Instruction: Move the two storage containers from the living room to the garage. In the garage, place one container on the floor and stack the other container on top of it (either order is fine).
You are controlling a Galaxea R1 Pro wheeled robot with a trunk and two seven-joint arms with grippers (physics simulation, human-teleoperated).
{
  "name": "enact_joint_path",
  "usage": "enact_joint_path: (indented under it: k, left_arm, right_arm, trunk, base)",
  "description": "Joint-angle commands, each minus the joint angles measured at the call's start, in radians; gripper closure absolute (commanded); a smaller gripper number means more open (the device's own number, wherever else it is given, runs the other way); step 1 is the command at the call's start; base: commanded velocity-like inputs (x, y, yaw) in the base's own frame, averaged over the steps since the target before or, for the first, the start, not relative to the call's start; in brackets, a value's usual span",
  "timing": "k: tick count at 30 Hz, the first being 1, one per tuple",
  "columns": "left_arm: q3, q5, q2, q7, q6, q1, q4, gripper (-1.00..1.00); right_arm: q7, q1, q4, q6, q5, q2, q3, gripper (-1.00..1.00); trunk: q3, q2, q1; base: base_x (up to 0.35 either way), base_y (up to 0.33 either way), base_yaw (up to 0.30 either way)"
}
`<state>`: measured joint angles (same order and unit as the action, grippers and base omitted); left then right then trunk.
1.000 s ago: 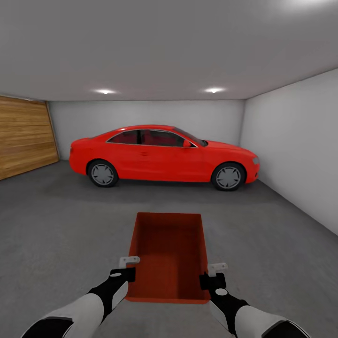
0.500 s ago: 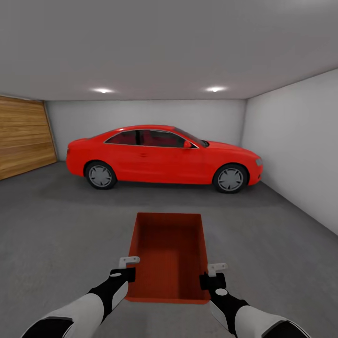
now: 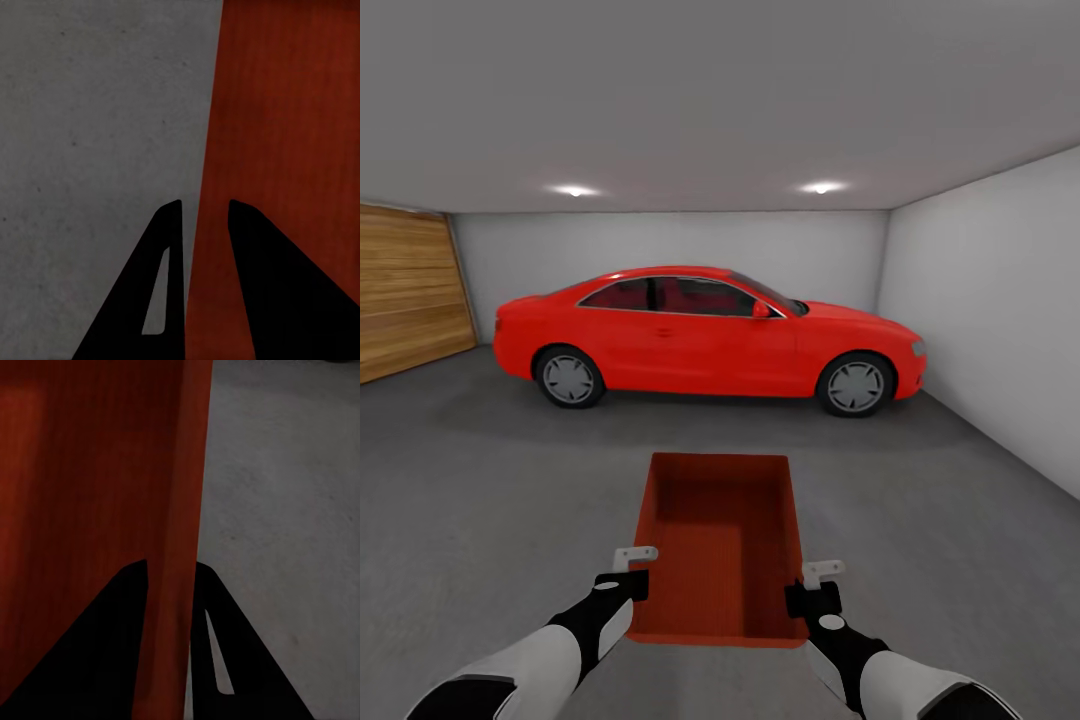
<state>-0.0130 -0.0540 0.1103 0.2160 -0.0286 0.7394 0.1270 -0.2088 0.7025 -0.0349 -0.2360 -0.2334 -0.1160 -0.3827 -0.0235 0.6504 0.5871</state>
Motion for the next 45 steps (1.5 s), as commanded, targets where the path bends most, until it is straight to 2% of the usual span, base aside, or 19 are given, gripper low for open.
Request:
enact_joint_path:
  k: [1, 31, 45]
  left_arm:
    - [-0.005, -0.001, 0.000, 0.005, -0.004, 0.000, 0.003, 1.00]
    - [-0.005, -0.001, 0.000, 0.005, -0.004, 0.000, 0.003, 1.00]
    - [-0.005, -0.001, 0.000, 0.003, -0.004, 0.000, 0.002, 1.00]
  right_arm:
    - [0.000, 0.002, 0.001, -0.003, -0.010, -0.001, 0.071, 1.00]
    - [0.000, 0.002, 0.001, -0.003, -0.010, -0.001, 0.071, 1.00]
    - [0.000, 0.002, 0.001, -0.003, -0.010, -0.002, 0.071, 1.00]
  trunk:
    - [-0.002, 0.002, 0.001]
    - [-0.002, 0.002, 0.001]
    - [-0.002, 0.002, 0.001]
  base:
    - [0.321, 0.000, 0.000]
    - [0.321, 0.000, -0.003]
    - [0.321, 0.000, -0.265]
